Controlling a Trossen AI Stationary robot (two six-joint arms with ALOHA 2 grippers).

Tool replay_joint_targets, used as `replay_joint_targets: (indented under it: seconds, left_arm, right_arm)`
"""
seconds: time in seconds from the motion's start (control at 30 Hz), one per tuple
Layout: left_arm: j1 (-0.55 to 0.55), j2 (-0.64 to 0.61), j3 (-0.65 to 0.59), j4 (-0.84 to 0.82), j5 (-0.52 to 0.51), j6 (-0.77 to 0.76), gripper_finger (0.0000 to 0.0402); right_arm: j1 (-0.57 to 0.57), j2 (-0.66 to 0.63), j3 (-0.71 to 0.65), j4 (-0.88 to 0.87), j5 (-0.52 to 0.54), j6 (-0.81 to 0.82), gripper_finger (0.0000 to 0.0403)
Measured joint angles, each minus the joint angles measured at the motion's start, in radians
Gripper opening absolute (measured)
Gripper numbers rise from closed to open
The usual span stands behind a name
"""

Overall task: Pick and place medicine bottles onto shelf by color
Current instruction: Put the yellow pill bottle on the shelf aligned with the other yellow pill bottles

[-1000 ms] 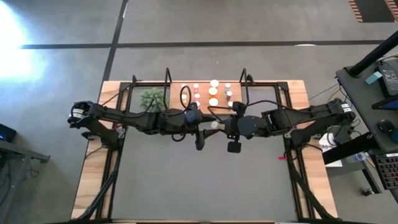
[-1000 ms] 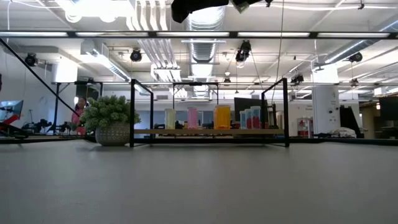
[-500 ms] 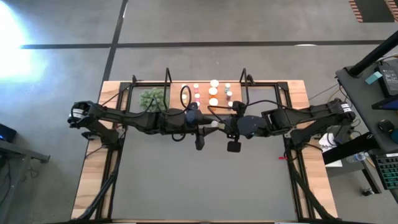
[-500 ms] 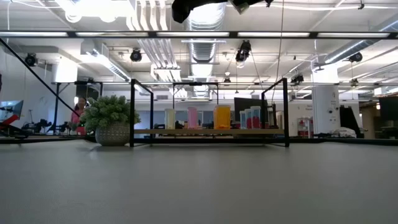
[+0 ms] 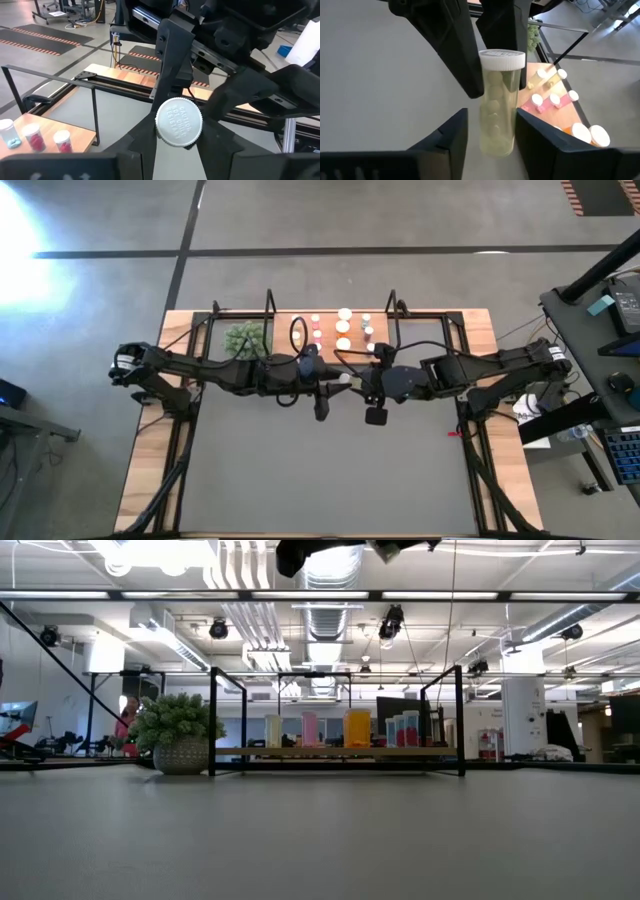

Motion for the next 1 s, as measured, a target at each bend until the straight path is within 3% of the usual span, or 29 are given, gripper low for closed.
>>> replay_joint_targets:
  seconds: [0.17, 0.43, 0.57, 0.87, 1.0]
  left_arm:
    - [0.004, 0.0, 0.0, -0.003, -0.004, 0.0, 0.0102]
    - [0.057, 0.0, 0.0, -0.103, -0.004, -0.021, 0.0102]
    - [0.128, 0.0, 0.0, -0.249, -0.01, -0.102, 0.0102]
    - [0.296, 0.0, -0.001, -0.644, -0.067, -0.305, 0.0102]
    - [0.325, 0.0, -0.023, -0.694, -0.102, -0.328, 0.0102]
  right_arm:
    - [0.001, -0.016, 0.014, -0.058, -0.003, 0.048, 0.0186]
    - [-0.005, -0.018, 0.247, -0.559, 0.0, 0.262, 0.0211]
    - [-0.004, -0.019, 0.322, -0.697, 0.0, 0.323, 0.0209]
    - [-0.004, -0.03, 0.356, -0.767, 0.009, 0.336, 0.0205]
    - [-0.005, -0.03, 0.336, -0.768, 0.009, 0.315, 0.0205]
